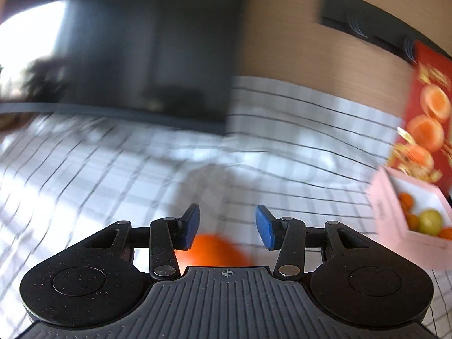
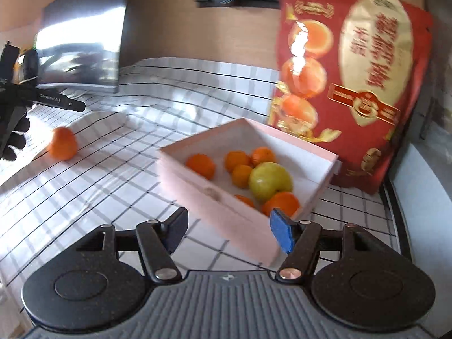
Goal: Organize fruits
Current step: 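Reach the left tool toward an orange while the right tool reaches a green pomelo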
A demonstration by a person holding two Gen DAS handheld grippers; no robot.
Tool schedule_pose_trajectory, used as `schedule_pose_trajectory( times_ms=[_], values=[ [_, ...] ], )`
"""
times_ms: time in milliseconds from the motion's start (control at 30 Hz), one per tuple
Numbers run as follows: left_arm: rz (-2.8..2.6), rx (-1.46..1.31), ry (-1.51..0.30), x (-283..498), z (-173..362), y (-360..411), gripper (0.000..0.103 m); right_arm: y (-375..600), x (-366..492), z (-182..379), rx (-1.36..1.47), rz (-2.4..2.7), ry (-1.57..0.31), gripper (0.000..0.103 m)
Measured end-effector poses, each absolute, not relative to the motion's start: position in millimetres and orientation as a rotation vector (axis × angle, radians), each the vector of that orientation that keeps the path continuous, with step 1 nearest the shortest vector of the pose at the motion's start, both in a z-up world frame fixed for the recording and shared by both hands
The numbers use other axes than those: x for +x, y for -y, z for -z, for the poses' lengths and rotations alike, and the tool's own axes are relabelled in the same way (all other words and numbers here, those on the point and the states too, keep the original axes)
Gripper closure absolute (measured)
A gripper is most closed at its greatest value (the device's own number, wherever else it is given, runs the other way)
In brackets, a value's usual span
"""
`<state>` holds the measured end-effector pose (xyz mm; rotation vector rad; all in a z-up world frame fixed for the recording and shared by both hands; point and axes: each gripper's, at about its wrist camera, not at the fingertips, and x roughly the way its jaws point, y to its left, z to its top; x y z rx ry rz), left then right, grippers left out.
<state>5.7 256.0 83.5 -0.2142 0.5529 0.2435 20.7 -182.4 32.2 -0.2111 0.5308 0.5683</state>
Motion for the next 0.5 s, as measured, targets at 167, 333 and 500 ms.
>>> schedule_pose_trajectory(
  times_ms=[167, 333, 500],
  values=[
    [-0.247, -0.271, -0.583, -5.2, -67.2, -280.4, 0.055, 175.5, 15.0, -17.7, -0.205, -0.618, -0.590, 0.038],
    [-0.172, -0.275, -0.571, -5.6, -60.2, -272.2, 0.055, 175.2, -4.9, 1.0, -0.254, -0.610, -0.582, 0.038],
    [-0.198, -0.302, -0.571, -5.6, -56.5, -266.5, 0.055, 178.0, -9.1, 16.2, -0.293, -0.570, -0.587, 0.034]
  ],
)
